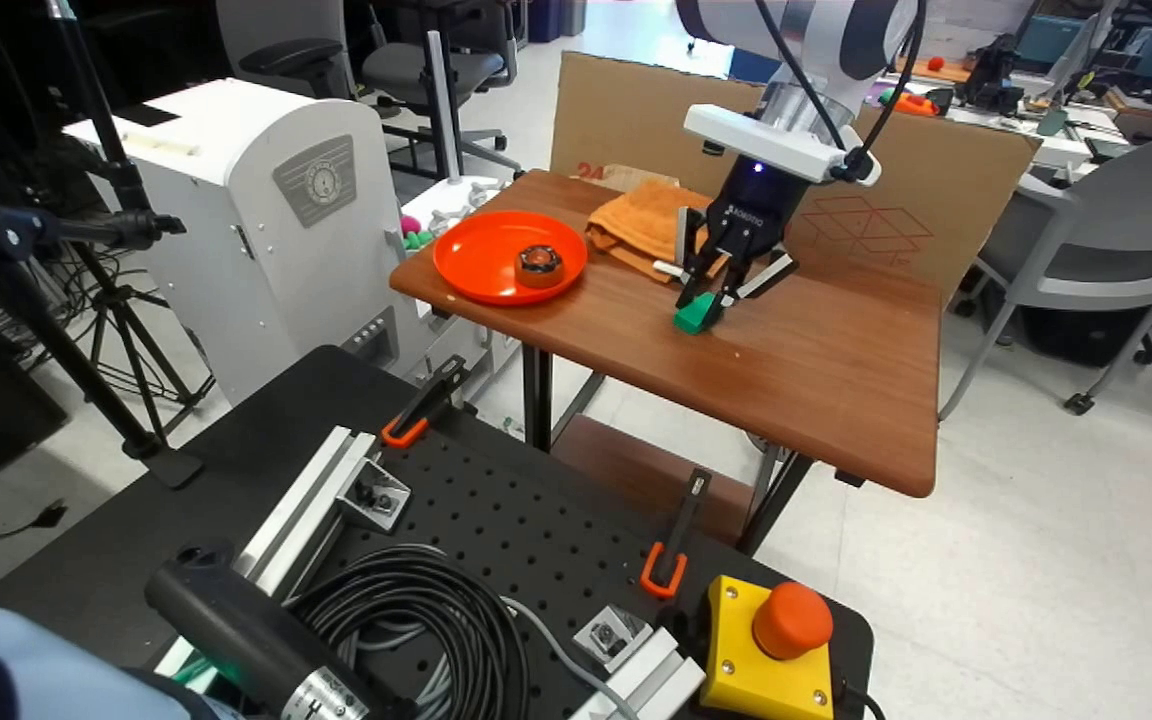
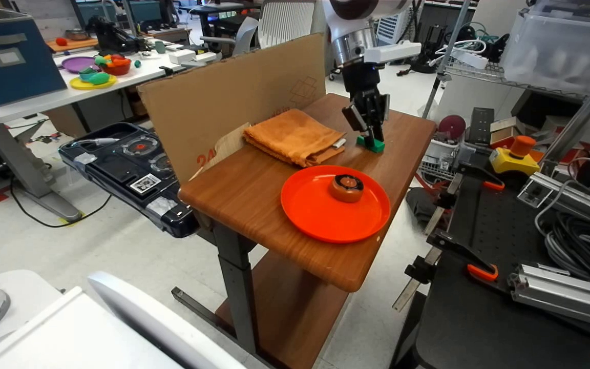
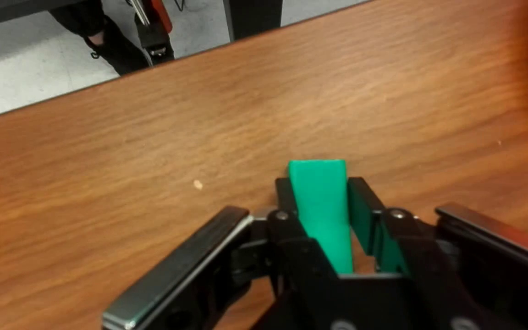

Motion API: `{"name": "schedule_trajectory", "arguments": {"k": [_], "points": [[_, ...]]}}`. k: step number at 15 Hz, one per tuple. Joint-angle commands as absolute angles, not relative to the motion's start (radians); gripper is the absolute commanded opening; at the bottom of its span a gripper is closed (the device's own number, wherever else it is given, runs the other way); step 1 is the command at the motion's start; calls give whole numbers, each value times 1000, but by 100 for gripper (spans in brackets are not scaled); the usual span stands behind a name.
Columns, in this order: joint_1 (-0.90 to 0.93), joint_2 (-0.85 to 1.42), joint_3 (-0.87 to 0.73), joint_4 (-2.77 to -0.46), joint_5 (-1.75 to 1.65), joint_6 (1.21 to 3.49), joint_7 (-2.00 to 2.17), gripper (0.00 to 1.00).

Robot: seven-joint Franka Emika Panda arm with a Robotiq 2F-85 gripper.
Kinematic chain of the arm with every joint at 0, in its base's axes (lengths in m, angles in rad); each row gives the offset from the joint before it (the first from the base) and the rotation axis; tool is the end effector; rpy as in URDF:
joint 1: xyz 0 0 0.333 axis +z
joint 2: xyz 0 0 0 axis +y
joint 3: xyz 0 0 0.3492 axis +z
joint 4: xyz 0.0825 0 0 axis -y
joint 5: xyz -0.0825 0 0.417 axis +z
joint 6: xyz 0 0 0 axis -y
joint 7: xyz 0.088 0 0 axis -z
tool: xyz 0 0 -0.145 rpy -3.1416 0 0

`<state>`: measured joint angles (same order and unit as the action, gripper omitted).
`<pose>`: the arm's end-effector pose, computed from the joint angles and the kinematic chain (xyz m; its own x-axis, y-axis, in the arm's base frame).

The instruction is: Move the green block forwards

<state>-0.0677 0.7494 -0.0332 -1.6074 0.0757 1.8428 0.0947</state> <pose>0.6546 -0.0563 0.1264 0.8462 -0.2043 -0.4921 -0.2260 -0.9740 0.0157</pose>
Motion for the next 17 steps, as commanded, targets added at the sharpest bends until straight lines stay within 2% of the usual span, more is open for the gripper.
{"name": "schedule_trajectory", "arguments": {"k": [1,3,4,5,7,12,15,16,17], "points": [[-35,616,-42,-1852,28,1985,73,8],[-24,553,-42,-1957,5,2029,77,8],[-19,518,-40,-2011,-6,2051,78,37],[-15,484,-38,-2059,-11,2070,78,60],[-8,415,-33,-2144,-22,2107,72,65],[4,221,-30,-2268,-57,2150,74,98],[-9,46,-29,-2351,-40,2121,50,100],[-2,185,-27,-2255,-43,2116,75,100],[-4,129,-26,-2283,-42,2115,74,100]]}}
